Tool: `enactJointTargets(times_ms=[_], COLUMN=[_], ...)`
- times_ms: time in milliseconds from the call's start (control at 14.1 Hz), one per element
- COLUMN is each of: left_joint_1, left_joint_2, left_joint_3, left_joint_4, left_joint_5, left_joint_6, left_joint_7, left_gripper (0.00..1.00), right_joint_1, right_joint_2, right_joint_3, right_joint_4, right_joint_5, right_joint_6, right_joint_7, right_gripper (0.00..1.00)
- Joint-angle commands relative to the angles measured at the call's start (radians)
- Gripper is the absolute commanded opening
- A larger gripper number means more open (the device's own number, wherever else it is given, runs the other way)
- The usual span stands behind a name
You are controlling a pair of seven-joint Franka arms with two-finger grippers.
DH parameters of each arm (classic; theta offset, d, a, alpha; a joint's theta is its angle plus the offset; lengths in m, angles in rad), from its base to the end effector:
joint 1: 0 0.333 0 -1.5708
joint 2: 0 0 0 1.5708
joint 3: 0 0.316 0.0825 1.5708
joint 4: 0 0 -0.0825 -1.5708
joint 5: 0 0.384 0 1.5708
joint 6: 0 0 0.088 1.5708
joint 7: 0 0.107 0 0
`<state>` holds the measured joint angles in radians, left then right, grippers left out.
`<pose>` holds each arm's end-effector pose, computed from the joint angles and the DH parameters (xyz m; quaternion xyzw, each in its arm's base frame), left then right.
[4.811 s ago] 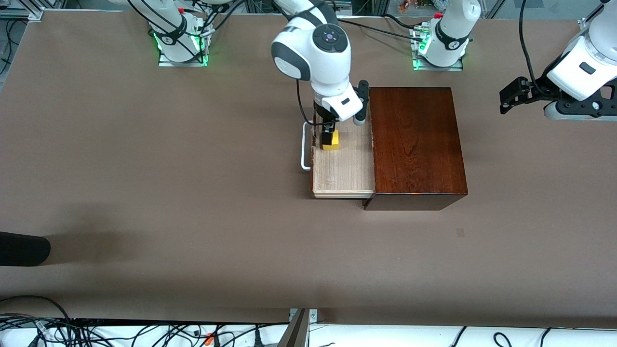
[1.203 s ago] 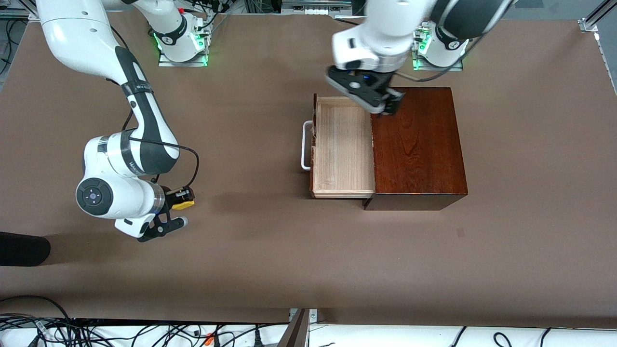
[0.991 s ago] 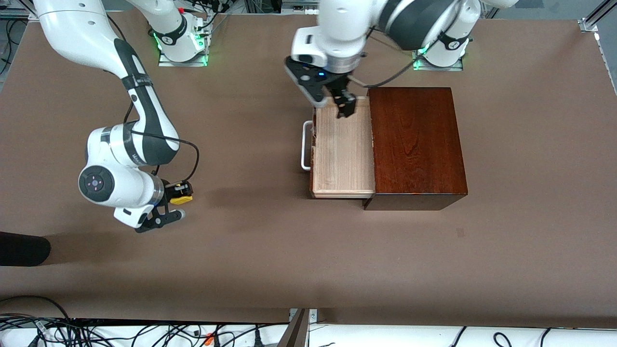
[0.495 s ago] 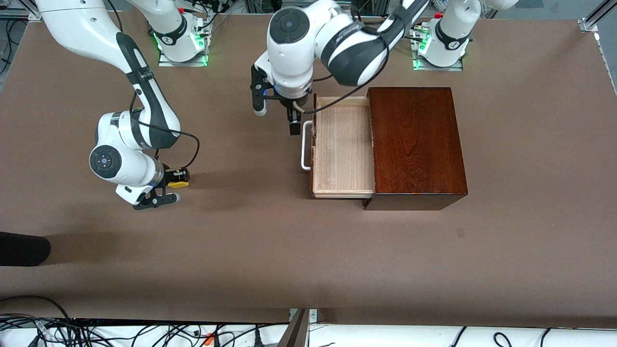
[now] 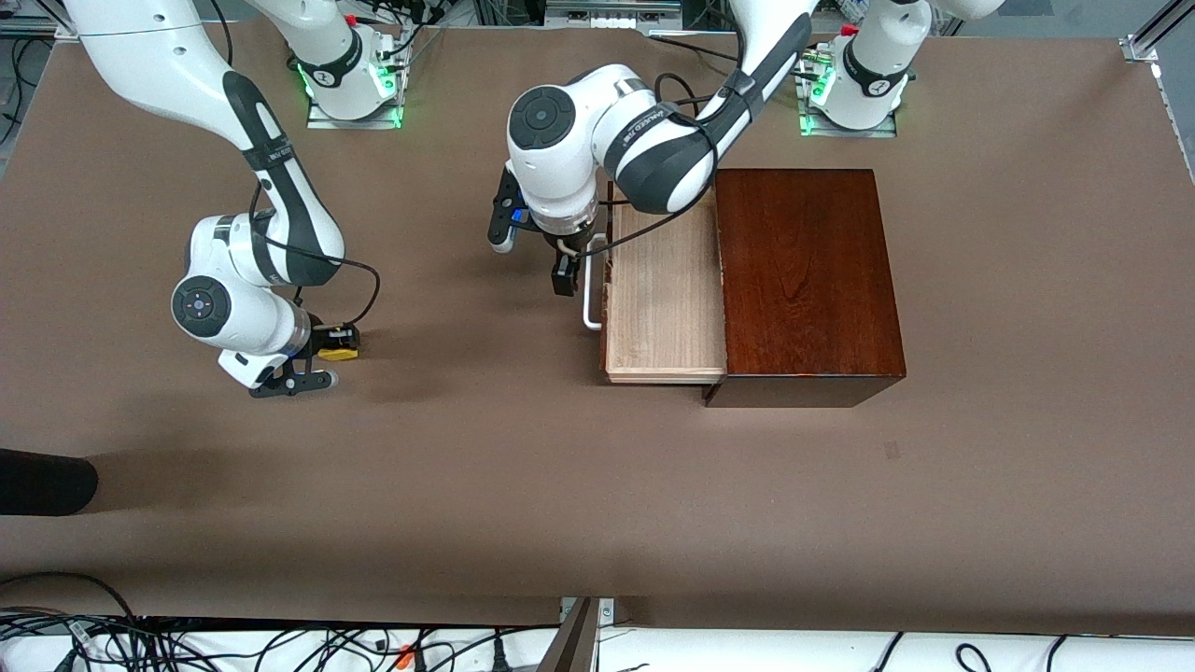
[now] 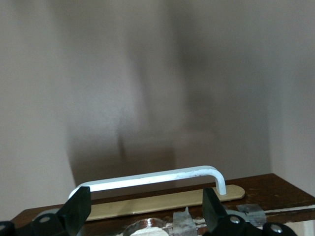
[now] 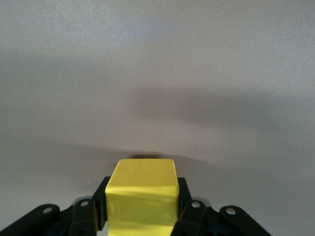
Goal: Open drawer, take yellow block, close drawer
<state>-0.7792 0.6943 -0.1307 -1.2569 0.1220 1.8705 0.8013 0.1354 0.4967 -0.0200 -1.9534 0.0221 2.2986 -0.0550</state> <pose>0.4745 -0.5575 0.3461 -0.6501 0.7588 0.0366 0.0173 0.5983 0.0701 0.2093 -0.9941 -0.0778 0.0756 0.0005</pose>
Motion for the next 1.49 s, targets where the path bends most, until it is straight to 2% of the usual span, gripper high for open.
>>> enactJointTargets(times_ms=[0, 142, 354, 425, 495, 566, 708, 1061, 1203, 1415], left_joint_1=[-0.014, -0.015, -0.012, -0.012, -0.008, -0.005, -0.005, -0.017, -0.017, -0.014], left_joint_2=[-0.007, -0.006, -0.001, 0.002, 0.004, 0.005, 0.002, 0.013, 0.016, 0.016], left_joint_3=[0.020, 0.020, 0.022, 0.023, 0.025, 0.028, 0.043, 0.043, 0.043, 0.043], left_joint_4=[-0.038, -0.044, -0.045, -0.045, -0.045, -0.044, -0.041, -0.042, -0.042, -0.044], left_joint_5=[0.044, 0.060, 0.067, 0.077, 0.080, 0.082, 0.081, 0.114, 0.116, 0.116], left_joint_6=[-0.010, -0.010, -0.010, -0.008, -0.008, -0.008, -0.008, 0.001, 0.001, -0.007], left_joint_7=[-0.005, -0.033, -0.065, -0.079, -0.096, -0.111, -0.119, -0.128, -0.132, -0.136], left_gripper=[1.00, 1.00, 1.00, 1.00, 1.00, 1.00, 1.00, 1.00, 1.00, 1.00], right_joint_1=[-0.016, -0.022, -0.040, -0.039, -0.040, -0.043, -0.042, -0.048, -0.048, -0.050], right_joint_2=[-0.001, 0.000, 0.006, 0.008, 0.010, 0.008, -0.003, -0.024, -0.061, -0.171], right_joint_3=[0.009, 0.006, 0.006, 0.008, 0.008, 0.008, 0.008, -0.001, -0.008, -0.009], right_joint_4=[-0.016, -0.007, 0.002, 0.002, 0.002, 0.004, 0.017, 0.177, 0.209, 0.211], right_joint_5=[0.002, 0.001, -0.002, -0.001, -0.001, -0.002, -0.002, -0.016, -0.004, -0.002], right_joint_6=[0.015, 0.010, 0.004, 0.004, 0.004, 0.005, 0.004, -0.016, -0.104, -0.214], right_joint_7=[0.011, 0.004, 0.000, 0.001, -0.006, -0.017, -0.005, -0.083, -0.082, -0.042], right_gripper=[0.12, 0.32, 0.33, 0.45, 0.89, 1.00, 1.00, 1.00, 1.00, 1.00])
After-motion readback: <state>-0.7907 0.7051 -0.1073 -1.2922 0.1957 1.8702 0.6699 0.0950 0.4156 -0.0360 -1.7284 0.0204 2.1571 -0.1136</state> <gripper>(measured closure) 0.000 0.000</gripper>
